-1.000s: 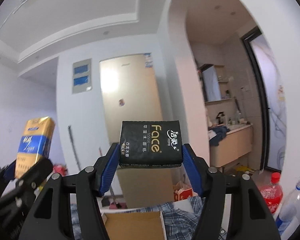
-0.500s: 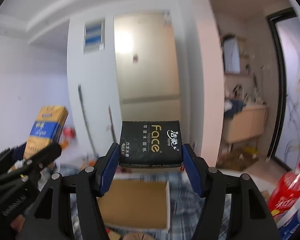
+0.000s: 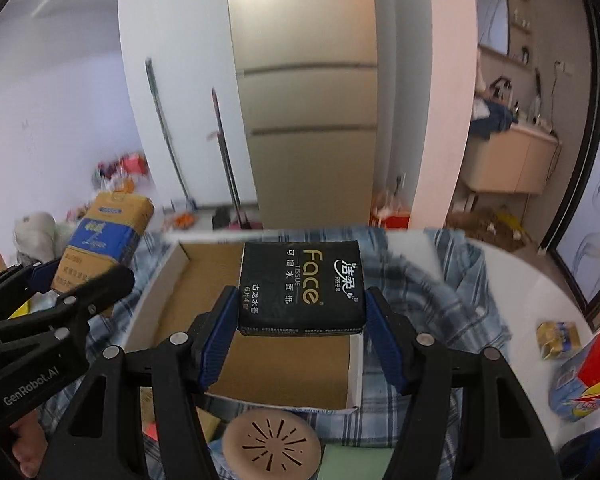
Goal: Organize soft objects
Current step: 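Lower both packs into the box and open both grippers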
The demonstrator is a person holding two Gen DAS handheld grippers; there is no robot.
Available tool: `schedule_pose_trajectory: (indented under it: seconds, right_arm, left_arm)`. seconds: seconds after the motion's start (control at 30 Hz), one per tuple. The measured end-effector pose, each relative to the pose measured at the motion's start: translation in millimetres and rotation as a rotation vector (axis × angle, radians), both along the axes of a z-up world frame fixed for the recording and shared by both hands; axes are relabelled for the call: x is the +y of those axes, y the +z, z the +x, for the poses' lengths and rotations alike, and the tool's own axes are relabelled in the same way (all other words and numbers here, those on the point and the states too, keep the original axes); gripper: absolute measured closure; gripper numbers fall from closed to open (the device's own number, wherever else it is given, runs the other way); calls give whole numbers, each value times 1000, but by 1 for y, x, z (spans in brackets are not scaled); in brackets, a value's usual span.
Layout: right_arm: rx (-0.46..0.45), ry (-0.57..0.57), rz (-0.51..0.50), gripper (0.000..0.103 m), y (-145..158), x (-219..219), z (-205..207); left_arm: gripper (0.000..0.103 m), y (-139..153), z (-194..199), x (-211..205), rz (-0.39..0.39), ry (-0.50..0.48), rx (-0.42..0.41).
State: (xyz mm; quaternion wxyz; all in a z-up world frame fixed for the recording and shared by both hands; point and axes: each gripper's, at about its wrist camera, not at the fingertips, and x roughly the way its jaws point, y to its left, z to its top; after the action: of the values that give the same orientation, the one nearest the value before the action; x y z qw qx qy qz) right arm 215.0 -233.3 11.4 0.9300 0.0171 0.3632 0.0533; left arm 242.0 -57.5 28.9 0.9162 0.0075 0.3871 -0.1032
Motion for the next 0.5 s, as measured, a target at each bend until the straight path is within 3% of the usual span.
schedule_pose_trajectory:
  seconds: [0.1,0.27,0.5]
  right_arm:
    - [67,6,-17,41,-15,4,11]
    - [161,38,-5,41,-33,10,21]
    - [192,62,-32,41,-42,18,24]
  left_arm:
    - [45,-21,9,0,1,-8,89]
    - [45,-46,19,7,-10,8,167]
    - [45,-63,24,8,12,15,225]
